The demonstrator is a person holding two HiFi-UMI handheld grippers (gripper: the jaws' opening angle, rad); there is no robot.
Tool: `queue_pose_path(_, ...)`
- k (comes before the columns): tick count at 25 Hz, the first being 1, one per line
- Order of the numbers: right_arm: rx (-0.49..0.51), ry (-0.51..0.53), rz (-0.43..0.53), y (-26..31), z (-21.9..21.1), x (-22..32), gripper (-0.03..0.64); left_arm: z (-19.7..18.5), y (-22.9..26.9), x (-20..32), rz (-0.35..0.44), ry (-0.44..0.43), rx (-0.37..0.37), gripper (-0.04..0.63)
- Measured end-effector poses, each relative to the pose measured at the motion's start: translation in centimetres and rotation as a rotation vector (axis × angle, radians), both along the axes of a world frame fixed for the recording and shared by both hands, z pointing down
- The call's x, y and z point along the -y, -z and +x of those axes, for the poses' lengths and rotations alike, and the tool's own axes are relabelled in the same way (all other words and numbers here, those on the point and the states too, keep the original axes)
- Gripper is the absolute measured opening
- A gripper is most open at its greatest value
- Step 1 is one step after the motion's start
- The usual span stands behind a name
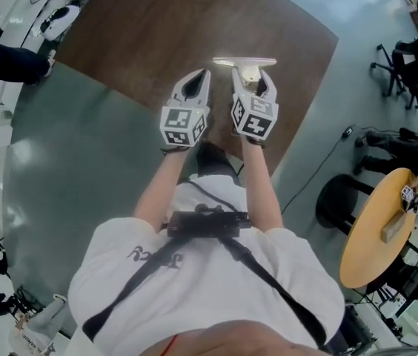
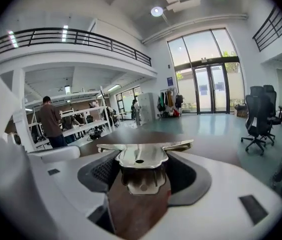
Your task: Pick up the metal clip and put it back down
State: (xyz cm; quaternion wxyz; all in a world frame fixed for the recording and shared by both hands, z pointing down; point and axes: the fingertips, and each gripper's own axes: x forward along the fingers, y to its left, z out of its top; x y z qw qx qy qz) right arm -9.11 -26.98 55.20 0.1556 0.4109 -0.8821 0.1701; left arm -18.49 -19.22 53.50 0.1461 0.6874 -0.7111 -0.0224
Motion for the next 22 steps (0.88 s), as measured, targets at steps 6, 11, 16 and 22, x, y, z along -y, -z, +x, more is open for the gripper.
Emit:
queue_pose_path(6,0.045,-0.029,0.204,9.1,0.9,-3.6,0.301,0.1,7.5,-3.0,0.098,-0.003,0.109,0.011)
queue_pose_path(11,0.082,-0.073,0.321,14.7,2.5,-6.8,0.301,0.5,12.3,-5.6,0.162,-0.006,0.108,0.011)
queue_pose_path(16,0.105,-0.146,0.38,17.3,6.4,-9.4,0.301,3.5,16.0,-7.3,0.218,-0.053,0.126,0.011)
queue_pose_path(22,0.107,-0.225,0.462,19.9,10.1,-12.6,0.301,7.5,16.0,-8.6,0.228,-0.146,0.121,0.011)
